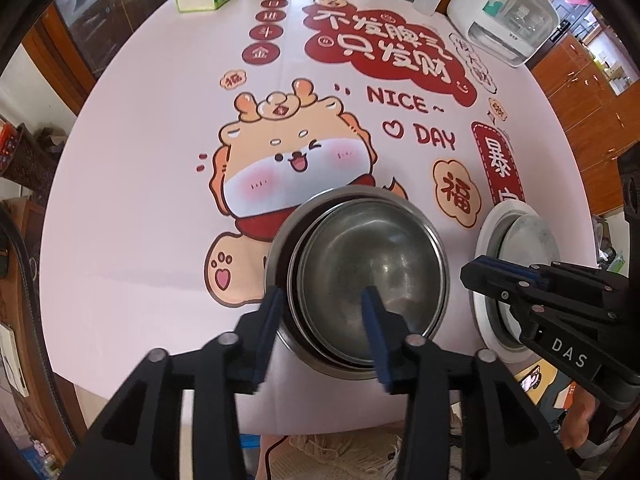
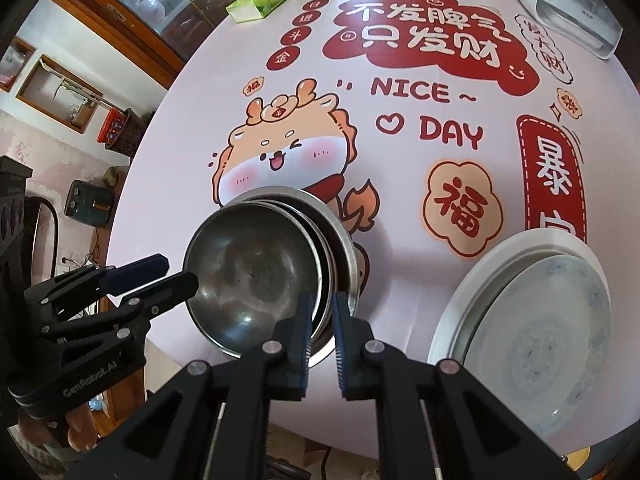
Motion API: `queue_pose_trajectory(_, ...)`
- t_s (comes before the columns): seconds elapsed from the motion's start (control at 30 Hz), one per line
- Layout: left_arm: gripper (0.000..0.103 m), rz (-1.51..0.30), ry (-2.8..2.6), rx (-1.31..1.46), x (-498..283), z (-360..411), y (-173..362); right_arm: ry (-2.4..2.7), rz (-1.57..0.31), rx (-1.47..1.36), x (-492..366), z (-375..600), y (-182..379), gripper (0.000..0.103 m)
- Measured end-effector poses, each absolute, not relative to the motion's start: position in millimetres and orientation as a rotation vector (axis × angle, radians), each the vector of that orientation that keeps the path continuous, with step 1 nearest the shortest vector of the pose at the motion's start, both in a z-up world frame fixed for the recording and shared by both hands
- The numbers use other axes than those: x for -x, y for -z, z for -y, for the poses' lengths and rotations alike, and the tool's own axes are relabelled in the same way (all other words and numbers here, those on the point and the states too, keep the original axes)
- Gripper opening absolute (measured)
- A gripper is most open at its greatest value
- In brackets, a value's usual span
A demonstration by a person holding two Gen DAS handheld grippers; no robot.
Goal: Organize plates and bowls
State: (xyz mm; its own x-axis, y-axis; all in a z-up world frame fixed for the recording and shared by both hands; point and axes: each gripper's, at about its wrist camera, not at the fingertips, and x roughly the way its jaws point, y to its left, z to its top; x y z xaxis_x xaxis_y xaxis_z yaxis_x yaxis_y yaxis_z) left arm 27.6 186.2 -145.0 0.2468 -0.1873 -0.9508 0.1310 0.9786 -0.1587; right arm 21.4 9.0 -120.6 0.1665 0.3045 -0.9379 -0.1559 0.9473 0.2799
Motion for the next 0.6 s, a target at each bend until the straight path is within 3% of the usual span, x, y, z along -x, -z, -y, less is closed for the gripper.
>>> queue_pose_trajectory(0.07, 0.057, -1.28, 0.212, 0.047, -25.4, -185.7, 137.0, -0.326, -1.353, -0.131, -20.2, -7.0, 116.1, 0.01)
queue_pose_trajectory(0.3, 0.075, -1.219, 0.207, 0.065, -22.4, -191.1, 111.3, -0.334, -1.285, -0.152, -16.1, 1.8, 89.0, 0.011)
queue_pose_trajectory(0.43, 0.084, -1.18, 0.2, 0.116, -23.2, -201.4, 94.2, -0.333, -1.217, -0.169, -12.7, 9.8, 67.0, 0.035)
queue_pose_trajectory(0.6, 0.087, -1.148, 0.189, 0.168, -24.9, -216.5, 83.7, -0.349, -1.168, -0.19, -9.2, 15.4, 50.9, 0.038)
